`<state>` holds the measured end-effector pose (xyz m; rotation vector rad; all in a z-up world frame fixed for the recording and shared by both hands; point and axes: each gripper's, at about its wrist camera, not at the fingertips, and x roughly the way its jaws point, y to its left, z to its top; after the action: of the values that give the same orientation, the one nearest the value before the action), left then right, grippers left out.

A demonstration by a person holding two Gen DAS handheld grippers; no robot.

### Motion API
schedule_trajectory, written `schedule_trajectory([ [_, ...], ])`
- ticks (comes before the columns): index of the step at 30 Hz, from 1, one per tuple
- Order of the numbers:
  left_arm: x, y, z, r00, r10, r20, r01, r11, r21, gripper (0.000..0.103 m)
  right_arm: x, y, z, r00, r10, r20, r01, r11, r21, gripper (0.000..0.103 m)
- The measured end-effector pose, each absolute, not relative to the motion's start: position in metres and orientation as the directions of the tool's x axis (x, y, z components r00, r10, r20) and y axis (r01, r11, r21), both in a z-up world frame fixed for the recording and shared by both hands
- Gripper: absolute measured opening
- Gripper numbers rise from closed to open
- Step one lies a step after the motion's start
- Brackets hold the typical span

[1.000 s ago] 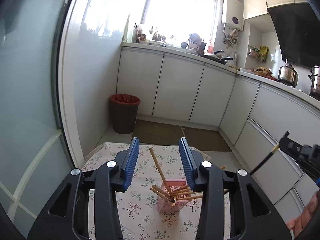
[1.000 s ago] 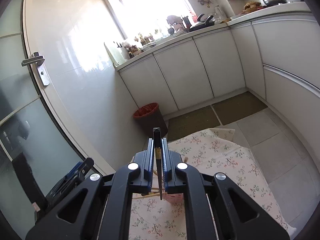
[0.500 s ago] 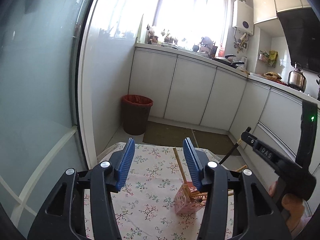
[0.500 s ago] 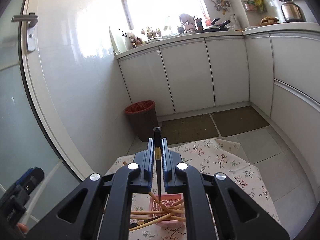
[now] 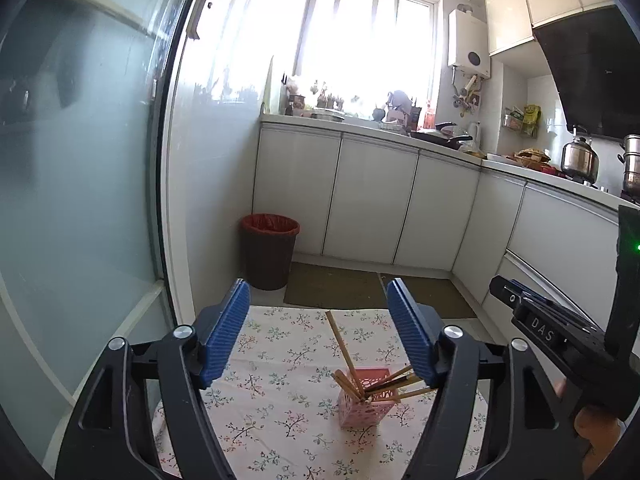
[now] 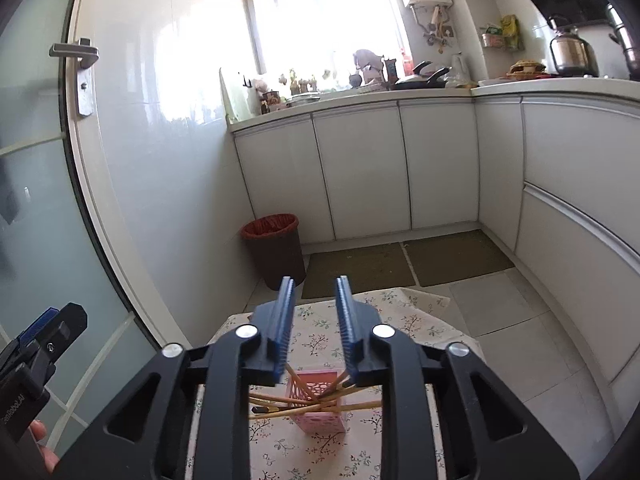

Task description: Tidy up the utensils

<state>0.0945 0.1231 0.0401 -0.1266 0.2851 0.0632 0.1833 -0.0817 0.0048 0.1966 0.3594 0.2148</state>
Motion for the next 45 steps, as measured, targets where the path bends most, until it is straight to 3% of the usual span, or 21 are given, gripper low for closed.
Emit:
schedule_trajectory([
  [1,0.089,0.119,0.043,0.960,0.050,-0.275,-0.082,0.991,-0.106,0.078,0.173,-0.086,0.009,0.920,0.225,-0.320,-0.158,0.962,0.222,0.043],
  [6,0.064,0.101,0.058,0.964,0.068,-0.258,-0.090,0.993,-0.073,0.083,0.137,-0.102,0.020,0.926,0.173,-0.335,-0.107,0.972,0.207,0.050],
  [9,0.052,0.094,0.062,0.965,0.099,-0.245,-0.117,0.992,-0.057,0.096,0.118,-0.112,0.024,0.927,0.155,-0.342,-0.088,0.975,0.205,0.067],
  [11,0.046,0.089,0.063,0.962,0.123,-0.242,-0.138,0.989,-0.046,0.096,0.106,-0.116,0.025,0.926,0.144,-0.348,-0.076,0.977,0.200,0.078],
  [19,0.020,0.079,0.067,0.958,0.110,-0.266,-0.131,0.990,-0.060,0.096,0.067,-0.135,0.029,0.928,0.058,-0.368,0.019,0.979,0.201,0.096],
  [25,0.001,0.073,0.069,0.958,0.099,-0.268,-0.122,0.990,-0.068,0.096,0.040,-0.141,0.035,0.932,-0.038,-0.362,0.098,0.984,0.150,0.096],
  [45,-0.014,0.065,0.076,0.953,0.093,-0.290,-0.114,0.992,-0.057,0.096,0.015,-0.147,0.037,0.938,-0.054,-0.342,0.119,0.978,0.173,0.096],
])
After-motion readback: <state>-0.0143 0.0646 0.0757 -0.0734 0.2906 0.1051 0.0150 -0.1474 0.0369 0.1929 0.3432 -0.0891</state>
